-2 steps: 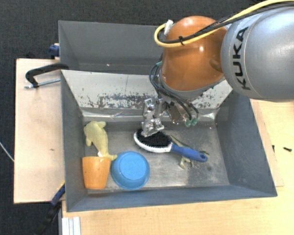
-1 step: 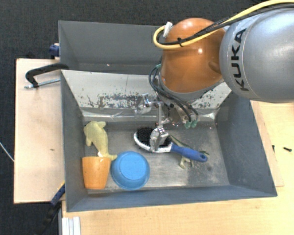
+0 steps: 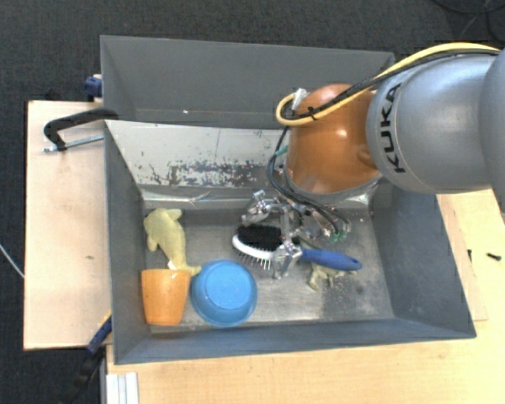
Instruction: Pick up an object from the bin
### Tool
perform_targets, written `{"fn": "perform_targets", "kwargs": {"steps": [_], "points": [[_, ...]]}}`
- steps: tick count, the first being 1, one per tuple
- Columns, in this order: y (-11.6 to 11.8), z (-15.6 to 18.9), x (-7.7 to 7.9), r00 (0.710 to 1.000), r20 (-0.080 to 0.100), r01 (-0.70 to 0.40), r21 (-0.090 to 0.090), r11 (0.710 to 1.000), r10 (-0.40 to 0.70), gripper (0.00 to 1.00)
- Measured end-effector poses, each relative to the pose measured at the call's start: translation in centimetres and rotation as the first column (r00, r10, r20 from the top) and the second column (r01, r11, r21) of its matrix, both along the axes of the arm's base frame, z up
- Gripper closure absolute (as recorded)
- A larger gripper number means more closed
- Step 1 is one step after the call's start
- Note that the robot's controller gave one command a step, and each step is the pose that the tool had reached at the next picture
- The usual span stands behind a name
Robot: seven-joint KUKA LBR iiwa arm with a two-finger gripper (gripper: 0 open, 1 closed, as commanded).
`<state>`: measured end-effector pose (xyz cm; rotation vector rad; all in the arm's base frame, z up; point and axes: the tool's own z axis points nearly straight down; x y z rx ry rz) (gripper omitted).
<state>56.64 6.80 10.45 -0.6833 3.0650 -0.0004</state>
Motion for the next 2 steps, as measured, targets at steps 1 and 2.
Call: {"fn": "perform_targets", "kwargs": {"steps": [1,2], "points": [[0.2,0.4,0.1,1.0,0.006,-0.002,0.002,1.0,0.002,1.0],[0.7,9.6,0.8,0.999,0.013,0.047,0.004,0.999,-0.047,1.0]]}}
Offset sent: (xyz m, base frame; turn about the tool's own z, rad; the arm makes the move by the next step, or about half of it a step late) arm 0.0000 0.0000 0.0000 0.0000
